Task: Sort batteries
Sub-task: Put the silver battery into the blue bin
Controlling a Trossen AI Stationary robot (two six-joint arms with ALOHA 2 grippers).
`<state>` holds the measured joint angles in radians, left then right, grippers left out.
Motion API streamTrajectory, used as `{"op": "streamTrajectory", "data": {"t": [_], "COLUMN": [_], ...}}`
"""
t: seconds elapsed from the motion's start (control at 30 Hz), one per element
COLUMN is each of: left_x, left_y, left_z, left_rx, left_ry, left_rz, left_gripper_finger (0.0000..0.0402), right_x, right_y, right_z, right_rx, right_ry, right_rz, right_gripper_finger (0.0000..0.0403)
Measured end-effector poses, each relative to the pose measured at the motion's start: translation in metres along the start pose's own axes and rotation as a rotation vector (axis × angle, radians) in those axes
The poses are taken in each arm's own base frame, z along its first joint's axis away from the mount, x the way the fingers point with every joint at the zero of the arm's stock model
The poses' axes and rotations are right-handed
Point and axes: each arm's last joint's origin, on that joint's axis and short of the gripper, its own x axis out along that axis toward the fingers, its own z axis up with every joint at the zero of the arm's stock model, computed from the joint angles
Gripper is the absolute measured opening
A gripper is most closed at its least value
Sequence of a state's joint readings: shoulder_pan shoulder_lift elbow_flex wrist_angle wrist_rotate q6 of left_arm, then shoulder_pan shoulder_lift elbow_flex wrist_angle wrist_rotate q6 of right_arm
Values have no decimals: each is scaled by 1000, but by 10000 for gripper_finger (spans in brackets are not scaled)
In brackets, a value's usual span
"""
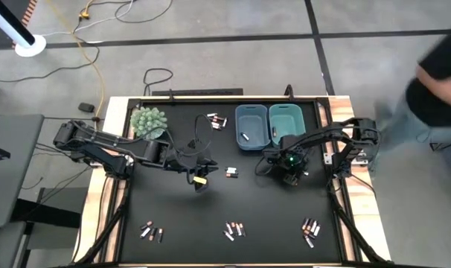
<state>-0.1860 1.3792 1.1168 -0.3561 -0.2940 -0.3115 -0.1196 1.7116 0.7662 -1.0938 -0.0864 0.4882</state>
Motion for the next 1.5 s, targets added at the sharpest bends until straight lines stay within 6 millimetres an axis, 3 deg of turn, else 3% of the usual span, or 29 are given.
{"op": "streamTrajectory", "data": {"t": [0.23, 0.47, 0.83, 1.1, 1.27, 1.5], "left_x": [0, 0, 1, 7, 10, 13], "left_y": [1, 1, 5, 30, 50, 76], "left_z": [-2, -2, -4, 2, 6, 9], "left_rx": [7, 8, 22, 43, 99, 148], "left_ry": [22, 25, 48, 66, 81, 107], "left_rz": [7, 8, 26, 35, 79, 75], "left_gripper_finger": [70, 70, 70, 70, 70, 70], "right_x": [-6, -21, -63, -108, -139, -183], "right_y": [-2, -7, -27, -35, -31, -22], "right_z": [-4, -16, -68, -98, -90, -40], "right_rx": [23, 81, 216, 248, 237, 185], "right_ry": [-42, -125, -336, -650, -913, -1072], "right_rz": [25, 55, 221, 502, 633, 616], "right_gripper_finger": [47, 43, 43, 43, 43, 43]}}
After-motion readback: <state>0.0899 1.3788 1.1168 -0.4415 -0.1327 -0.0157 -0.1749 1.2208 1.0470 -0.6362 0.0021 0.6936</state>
